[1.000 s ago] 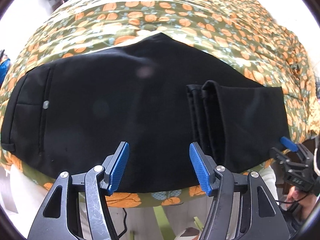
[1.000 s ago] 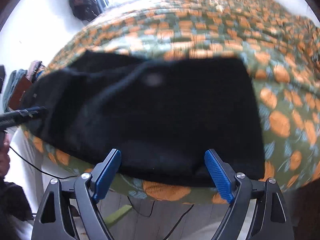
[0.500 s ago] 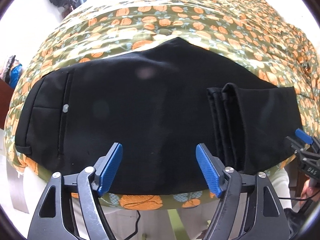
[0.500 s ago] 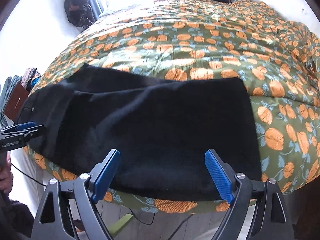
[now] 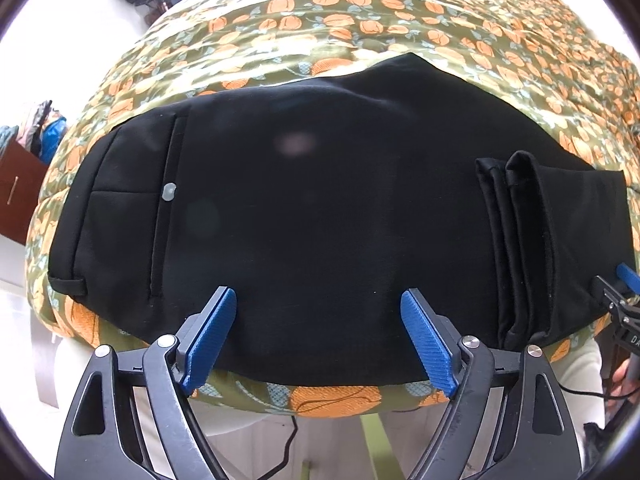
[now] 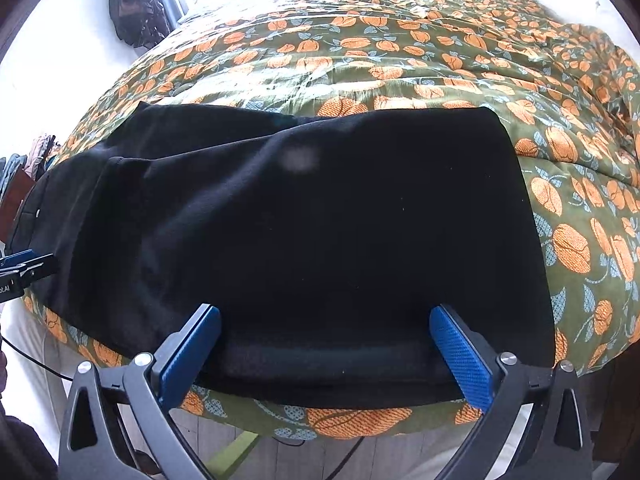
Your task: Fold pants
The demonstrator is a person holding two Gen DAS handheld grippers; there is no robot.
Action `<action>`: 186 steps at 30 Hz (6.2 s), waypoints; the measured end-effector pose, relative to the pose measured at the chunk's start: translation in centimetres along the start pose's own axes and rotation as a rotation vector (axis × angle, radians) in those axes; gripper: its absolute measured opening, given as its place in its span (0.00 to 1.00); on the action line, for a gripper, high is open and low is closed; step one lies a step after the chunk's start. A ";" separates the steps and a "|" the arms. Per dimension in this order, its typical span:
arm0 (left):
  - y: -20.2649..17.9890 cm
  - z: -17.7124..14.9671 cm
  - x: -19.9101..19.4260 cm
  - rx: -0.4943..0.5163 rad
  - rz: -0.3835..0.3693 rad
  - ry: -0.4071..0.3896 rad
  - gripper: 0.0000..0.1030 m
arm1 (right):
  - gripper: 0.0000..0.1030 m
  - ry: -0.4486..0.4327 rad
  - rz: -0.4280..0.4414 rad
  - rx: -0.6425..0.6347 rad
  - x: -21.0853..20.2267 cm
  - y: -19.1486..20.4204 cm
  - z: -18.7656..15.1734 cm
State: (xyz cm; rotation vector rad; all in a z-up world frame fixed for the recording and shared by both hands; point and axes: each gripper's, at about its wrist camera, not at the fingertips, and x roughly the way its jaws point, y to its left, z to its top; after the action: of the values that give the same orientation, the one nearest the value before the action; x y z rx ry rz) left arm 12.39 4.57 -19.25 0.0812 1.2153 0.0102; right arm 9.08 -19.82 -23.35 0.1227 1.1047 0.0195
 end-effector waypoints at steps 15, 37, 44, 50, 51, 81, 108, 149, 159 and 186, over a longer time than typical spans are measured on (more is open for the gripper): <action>10.0 4.8 -1.7 -0.136 0.003 -0.081 0.86 | 1.00 0.043 0.002 0.006 0.5 -0.1 0.5; 18.5 5.2 4.5 -0.264 -0.321 0.170 0.49 | 1.00 0.021 -0.015 0.005 0.5 0.1 0.4; 18.7 4.8 -0.9 -0.387 -0.367 0.100 0.16 | 1.00 -0.002 -0.019 0.004 0.5 0.2 0.2; 12.0 6.1 -10.2 -0.253 -0.528 -0.051 0.14 | 1.00 -0.007 -0.018 0.005 0.4 0.1 0.1; 10.3 6.2 -11.4 -0.211 -0.537 -0.066 0.14 | 1.00 -0.007 -0.021 0.007 0.4 0.2 0.2; 1.0 4.9 -9.5 -0.066 -0.265 -0.351 0.40 | 1.00 -0.320 0.062 0.177 -10.2 -7.5 1.0; -4.9 2.3 -5.6 0.107 -0.290 -0.247 0.68 | 1.00 -0.301 0.457 -0.219 -10.2 1.0 3.3; 1.6 2.3 -5.9 -0.076 -0.181 -0.253 0.74 | 0.57 0.086 0.542 -0.358 -1.5 1.3 6.0; 2.1 2.1 -5.1 -0.100 -0.182 -0.226 0.74 | 0.48 0.204 0.720 -0.340 -0.1 1.2 7.3; -1.2 1.9 -7.6 -0.013 -0.225 -0.261 0.74 | 0.08 0.014 0.853 0.135 -9.8 -12.5 5.7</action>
State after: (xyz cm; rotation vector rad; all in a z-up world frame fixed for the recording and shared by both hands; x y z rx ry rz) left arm 11.45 2.85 -11.62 -0.0648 0.9576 -0.1841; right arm 9.23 -33.52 -13.48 0.7077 0.9982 0.7088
